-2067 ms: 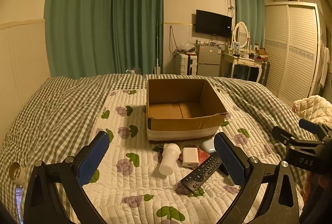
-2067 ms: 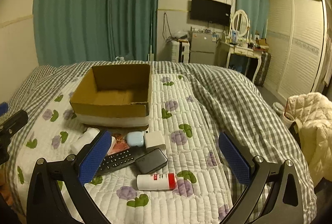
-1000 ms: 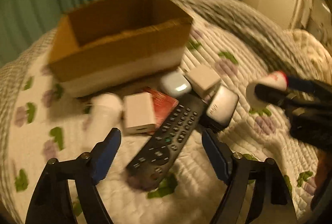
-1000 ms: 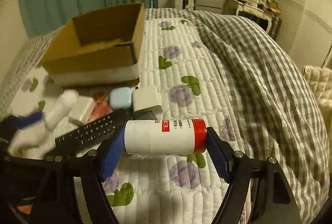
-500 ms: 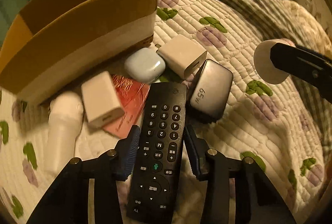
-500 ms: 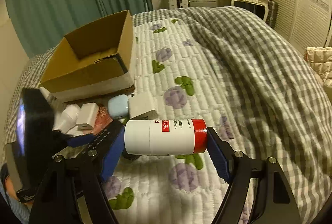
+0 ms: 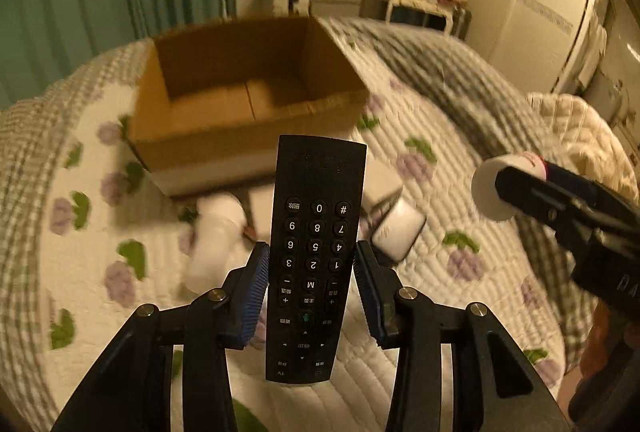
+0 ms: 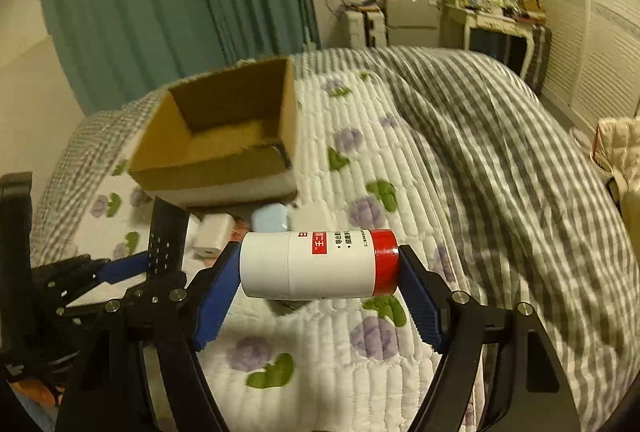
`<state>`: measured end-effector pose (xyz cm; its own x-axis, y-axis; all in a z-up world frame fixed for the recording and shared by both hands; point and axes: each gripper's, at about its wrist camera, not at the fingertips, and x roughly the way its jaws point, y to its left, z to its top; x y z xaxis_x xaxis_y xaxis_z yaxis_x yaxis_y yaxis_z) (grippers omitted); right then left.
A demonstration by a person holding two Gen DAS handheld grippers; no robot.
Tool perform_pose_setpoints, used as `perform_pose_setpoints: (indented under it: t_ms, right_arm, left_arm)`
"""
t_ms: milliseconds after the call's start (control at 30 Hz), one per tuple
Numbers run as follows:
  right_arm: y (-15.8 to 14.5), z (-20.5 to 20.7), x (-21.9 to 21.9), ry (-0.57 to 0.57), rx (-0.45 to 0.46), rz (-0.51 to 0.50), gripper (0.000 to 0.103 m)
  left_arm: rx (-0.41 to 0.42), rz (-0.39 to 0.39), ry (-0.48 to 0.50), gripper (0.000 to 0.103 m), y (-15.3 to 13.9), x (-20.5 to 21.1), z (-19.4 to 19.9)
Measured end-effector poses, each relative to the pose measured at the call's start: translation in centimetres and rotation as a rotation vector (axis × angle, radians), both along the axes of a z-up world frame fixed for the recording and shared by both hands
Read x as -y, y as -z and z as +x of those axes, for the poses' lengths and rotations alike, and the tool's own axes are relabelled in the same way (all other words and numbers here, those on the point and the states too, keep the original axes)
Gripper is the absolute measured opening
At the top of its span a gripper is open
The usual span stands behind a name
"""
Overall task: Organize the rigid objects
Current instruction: 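Carry the remote and bottle into the cardboard box and open both tools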
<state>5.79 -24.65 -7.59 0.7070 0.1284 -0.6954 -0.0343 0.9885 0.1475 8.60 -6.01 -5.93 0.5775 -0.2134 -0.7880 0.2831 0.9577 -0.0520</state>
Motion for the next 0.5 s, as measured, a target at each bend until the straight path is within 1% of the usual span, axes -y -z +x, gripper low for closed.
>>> perform_pose_setpoints:
  t_ms: [33, 100, 167, 300, 333, 400, 500]
  right_arm:
    - [-0.9, -0.1, -0.4, -0.014, 0.020, -0.004, 0.076]
    - [-2.4, 0.0, -1.2, -0.036, 0.054, -0.022, 0.076]
    - [-4.2, 0.4, -1.9, -0.058, 0.090, -0.037, 0.076]
    - [-7.4, 3.1, -3.1, -0.100, 0.137, -0.033, 0.076]
    - [-7.9, 3.7, -3.3, -0.106, 0.146, -0.029, 0.076]
    - [-8.9, 5.8, -4.0, -0.134, 0.167, -0.019, 0.076]
    - [-9.3, 9.1, -4.8, -0.168, 0.177, -0.011, 0.076]
  left_arm:
    - [0.019, -0.007, -0.008, 0.043, -0.6, -0.1, 0.2]
    - [0.060, -0.029, -0.018, 0.043, -2.6, -0.3, 0.7]
    - [0.099, -0.035, -0.027, 0.043, -4.6, -0.5, 1.4]
    - [0.152, -0.047, -0.063, 0.043, -7.5, -1.5, 3.5]
    - [0.155, -0.047, -0.070, 0.043, -7.7, -1.8, 3.9]
    - [0.158, -0.042, -0.091, 0.043, -8.4, -2.4, 6.0]
    - [0.159, -0.034, -0.117, 0.043, -8.6, -3.0, 8.4]
